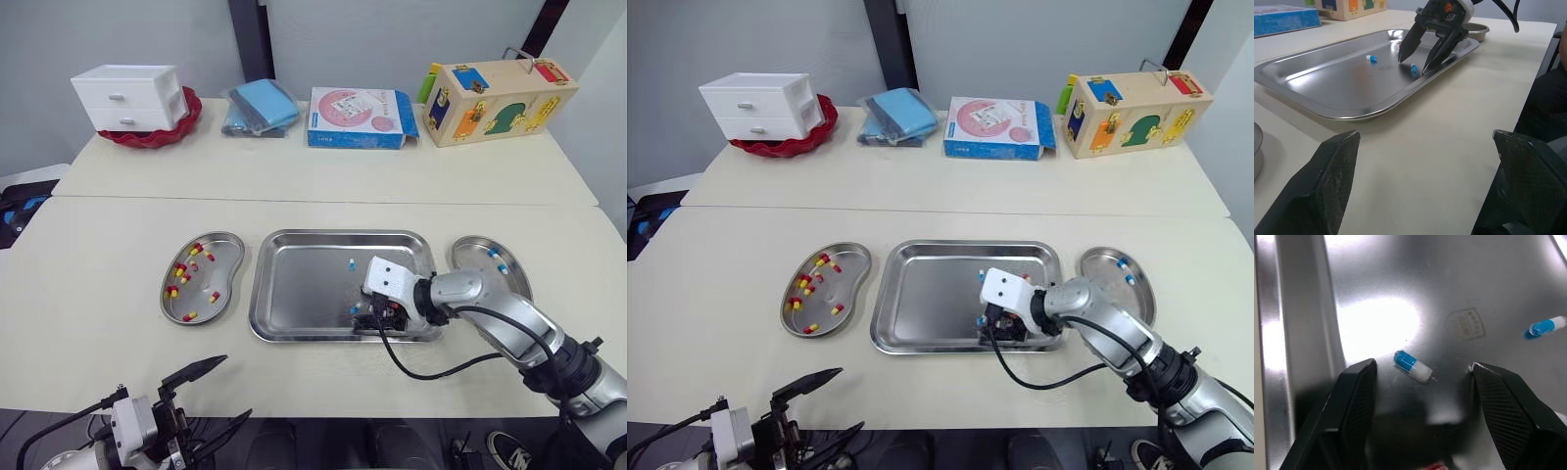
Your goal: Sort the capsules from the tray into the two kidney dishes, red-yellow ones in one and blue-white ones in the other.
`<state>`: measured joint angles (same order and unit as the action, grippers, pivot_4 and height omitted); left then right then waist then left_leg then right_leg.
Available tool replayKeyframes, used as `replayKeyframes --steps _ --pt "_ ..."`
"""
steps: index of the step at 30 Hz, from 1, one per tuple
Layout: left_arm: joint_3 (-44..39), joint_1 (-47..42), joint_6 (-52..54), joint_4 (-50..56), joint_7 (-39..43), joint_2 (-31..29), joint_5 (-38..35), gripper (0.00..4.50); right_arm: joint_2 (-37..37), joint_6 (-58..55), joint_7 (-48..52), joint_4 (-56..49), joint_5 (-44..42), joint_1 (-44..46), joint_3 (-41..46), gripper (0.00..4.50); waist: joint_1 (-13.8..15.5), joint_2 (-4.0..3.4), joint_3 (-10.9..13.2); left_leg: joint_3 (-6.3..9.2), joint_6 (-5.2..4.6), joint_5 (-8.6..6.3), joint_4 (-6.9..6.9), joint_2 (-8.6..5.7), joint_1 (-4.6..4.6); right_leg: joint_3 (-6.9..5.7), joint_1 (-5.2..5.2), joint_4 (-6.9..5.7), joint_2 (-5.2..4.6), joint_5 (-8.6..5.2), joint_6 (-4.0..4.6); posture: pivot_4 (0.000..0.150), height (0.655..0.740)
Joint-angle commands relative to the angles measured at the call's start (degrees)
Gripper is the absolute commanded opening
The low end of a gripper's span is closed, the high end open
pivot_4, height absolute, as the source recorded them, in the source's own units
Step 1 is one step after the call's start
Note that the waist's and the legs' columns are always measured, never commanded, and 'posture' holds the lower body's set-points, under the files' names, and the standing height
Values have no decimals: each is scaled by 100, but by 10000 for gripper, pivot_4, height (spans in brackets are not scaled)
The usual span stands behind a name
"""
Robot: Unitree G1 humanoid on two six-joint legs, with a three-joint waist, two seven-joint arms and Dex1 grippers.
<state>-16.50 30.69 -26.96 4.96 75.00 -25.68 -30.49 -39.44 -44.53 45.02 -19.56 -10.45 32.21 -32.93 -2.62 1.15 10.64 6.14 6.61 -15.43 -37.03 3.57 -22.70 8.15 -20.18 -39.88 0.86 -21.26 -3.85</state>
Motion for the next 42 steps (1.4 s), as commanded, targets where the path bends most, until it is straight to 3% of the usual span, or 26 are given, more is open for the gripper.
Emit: replayKeyframes --steps 1,2,5,16,37,42 --pt "1 5 -48 159 -63 -94 -105 45000 21 160 145 10 207 3 -35 33190 -1 0 0 1 0 0 0 0 0 -1 1 0 0 0 0 1500 7400" --pt "8 1 -41 166 -78 -106 -106 45000 49 172 158 40 244 3 -30 33190 -1 0 0 1 0 0 0 0 0 -1 1 0 0 0 0 1500 7400" --pt "20 -21 18 224 -150 -159 -105 45000 135 184 188 133 341 6 0 27650 -14 0 0 1 0 0 0 0 1 -2 2 0 0 0 0 1500 7400" --pt "26 10 175 408 -289 -299 -109 45000 291 72 267 196 554 -71 99 745 -18 0 -1 3 0 0 -1 0 3 -3 5 -1 0 0 0 1500 7400" --pt "102 -90 478 702 -512 -479 -114 45000 598 -268 349 -185 132 -50 775 320 -30 -2 1 4 0 0 1 0 -1 -5 1 -1 0 0 0 1500 7400" --pt "99 -108 566 789 -558 -481 -97 45000 576 -390 349 -391 39 -96 923 11120 -31 -2 1 4 0 0 1 0 -1 -5 1 -1 0 0 0 1500 7400"
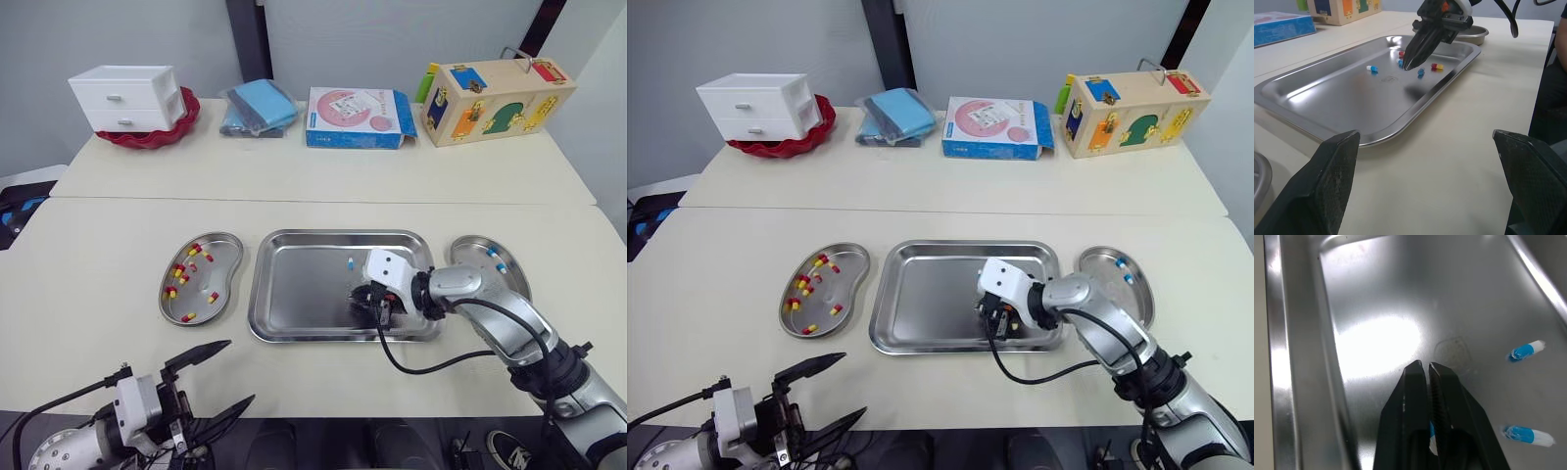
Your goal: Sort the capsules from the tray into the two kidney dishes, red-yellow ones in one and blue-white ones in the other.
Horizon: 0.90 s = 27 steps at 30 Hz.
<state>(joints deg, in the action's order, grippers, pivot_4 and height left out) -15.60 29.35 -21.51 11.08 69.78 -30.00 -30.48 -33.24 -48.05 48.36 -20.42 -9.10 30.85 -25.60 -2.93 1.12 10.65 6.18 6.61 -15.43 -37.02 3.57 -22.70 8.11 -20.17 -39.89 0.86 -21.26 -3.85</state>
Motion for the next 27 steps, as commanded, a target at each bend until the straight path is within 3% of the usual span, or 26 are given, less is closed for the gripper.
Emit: replayKeyframes --steps 1,5,20,27 --pt "8 28 29 185 -45 -53 -95 45000 -87 -46 23 -366 -107 2 217 13837 0 0 0 0 0 0 0 0 0 0 0 0 0 0 0 1500 7400" --pt "21 35 73 236 -83 -65 -91 45000 -403 60 175 -543 -98 -176 158 24879 6 0 0 0 0 0 0 -1 -2 0 0 2 0 0 0 1500 7400" --pt "31 24 153 350 -127 -53 -45 45000 -677 663 466 268 528 9 -290 24879 -30 0 0 -1 0 0 0 0 -1 1 0 1 0 0 0 1500 7400" --pt "23 54 206 420 -159 -65 -57 45000 -725 638 595 201 557 -73 -278 10297 -28 0 0 0 0 0 -1 -1 1 1 3 1 0 0 0 1500 7400"
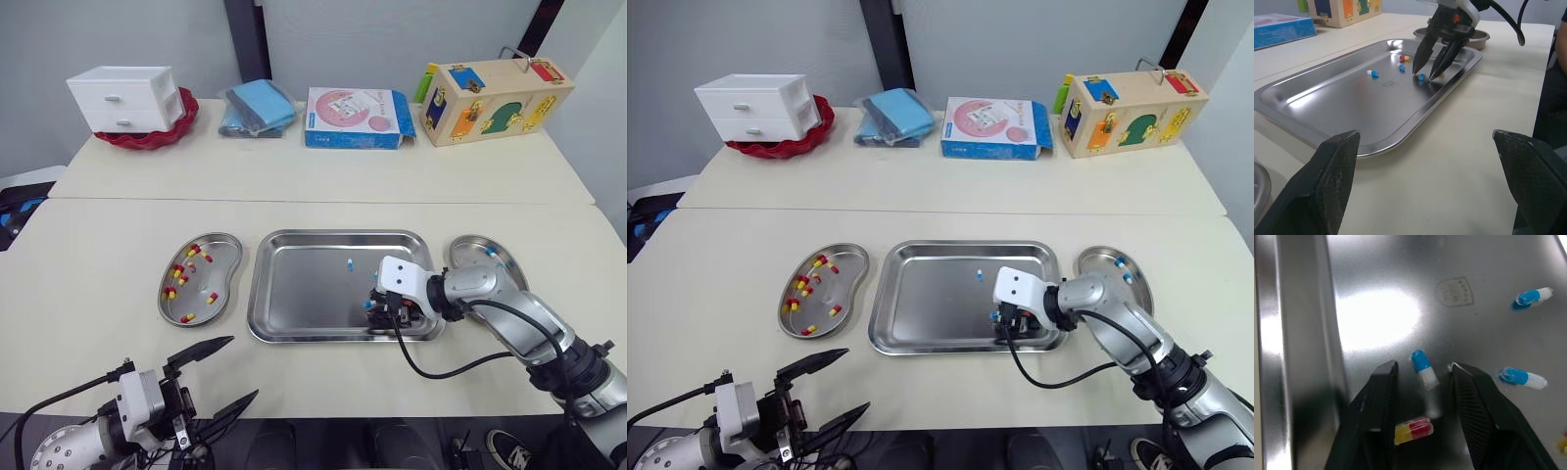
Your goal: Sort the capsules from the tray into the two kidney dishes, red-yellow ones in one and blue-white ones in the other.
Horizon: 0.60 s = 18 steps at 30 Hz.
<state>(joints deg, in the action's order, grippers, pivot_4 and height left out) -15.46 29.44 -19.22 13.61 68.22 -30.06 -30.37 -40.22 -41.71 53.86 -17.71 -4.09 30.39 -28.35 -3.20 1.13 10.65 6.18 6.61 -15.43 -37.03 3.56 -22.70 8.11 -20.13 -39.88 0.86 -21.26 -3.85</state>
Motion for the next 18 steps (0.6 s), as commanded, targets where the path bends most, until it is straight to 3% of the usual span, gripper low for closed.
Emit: replayKeyframes --steps 1,4,9,18 --pt "12 45 -22 170 -2 -62 -68 45000 -17 11 42 -65 66 -29 4 7717 0 0 0 0 0 0 0 0 1 -1 0 0 0 0 0 1500 7400" --pt "19 42 -33 167 19 -71 -65 45000 66 18 11 -68 43 -20 81 90 -1 0 0 0 0 0 0 0 1 0 0 0 0 0 0 1500 7400" --pt "39 12 -93 122 133 -111 -70 45000 188 -70 -5 -217 -274 -76 526 90 1 0 0 0 0 0 0 0 -1 0 -2 0 0 0 0 1500 7400" --pt "180 -157 -317 -166 811 -299 -166 45000 -555 -599 228 -1305 -1576 -1096 2681 90 71 -5 3 1 0 0 1 -2 -5 -3 -1 3 0 0 0 1500 7400"
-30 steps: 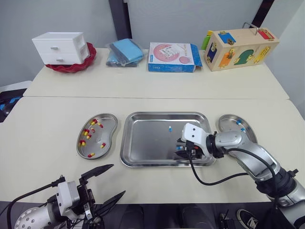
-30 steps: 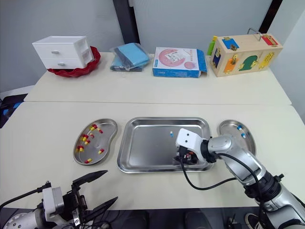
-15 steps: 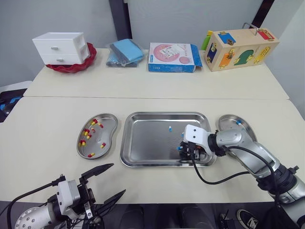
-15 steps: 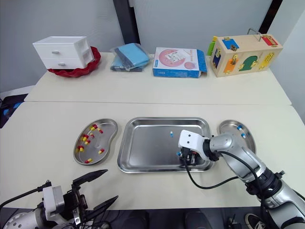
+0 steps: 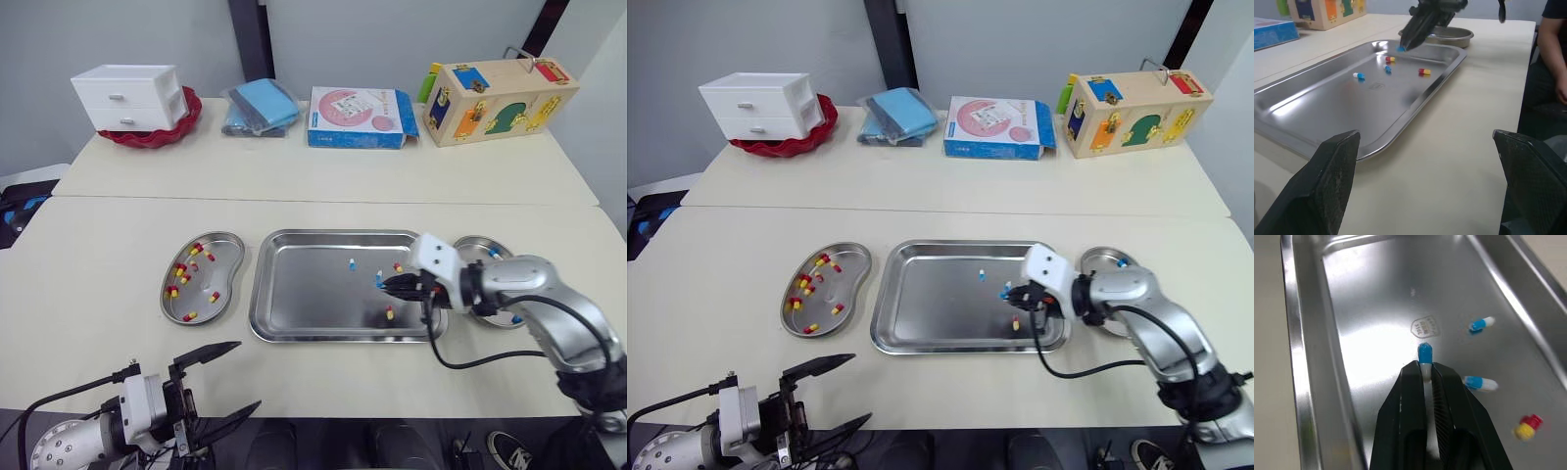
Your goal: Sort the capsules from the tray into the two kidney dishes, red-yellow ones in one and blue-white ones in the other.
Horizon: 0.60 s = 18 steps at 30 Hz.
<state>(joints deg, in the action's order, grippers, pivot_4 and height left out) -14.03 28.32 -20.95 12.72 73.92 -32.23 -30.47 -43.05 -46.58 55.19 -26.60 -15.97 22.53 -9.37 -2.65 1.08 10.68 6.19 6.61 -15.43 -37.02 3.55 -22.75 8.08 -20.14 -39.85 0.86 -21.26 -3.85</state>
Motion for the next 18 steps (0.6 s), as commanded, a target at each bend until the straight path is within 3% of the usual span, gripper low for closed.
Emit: replayKeyframes --steps 1,5,9,18 --pt "63 -99 -174 -142 347 -113 -178 45000 -428 -176 105 -479 -492 -548 1125 90 25 0 0 0 0 0 0 -1 0 0 0 1 0 0 0 1500 7400" --pt "164 -410 -276 -467 849 -268 -282 45000 -976 -352 180 -484 -657 -1661 2599 90 81 -3 1 -1 0 0 -2 -4 1 1 4 1 0 0 0 1500 7400" --pt "213 -753 -294 -791 1062 -312 -338 45000 -1062 -365 -21 -308 -645 -2358 3421 90 76 -5 1 -3 -1 1 -1 -4 8 2 8 -1 1 0 0 1500 7400" --pt "322 -911 -238 -869 1088 -293 -381 45000 -842 -320 -679 -31 -604 -2601 3509 90 -28 -5 1 -11 -2 1 0 -3 16 13 15 -3 2 0 0 1500 7400"
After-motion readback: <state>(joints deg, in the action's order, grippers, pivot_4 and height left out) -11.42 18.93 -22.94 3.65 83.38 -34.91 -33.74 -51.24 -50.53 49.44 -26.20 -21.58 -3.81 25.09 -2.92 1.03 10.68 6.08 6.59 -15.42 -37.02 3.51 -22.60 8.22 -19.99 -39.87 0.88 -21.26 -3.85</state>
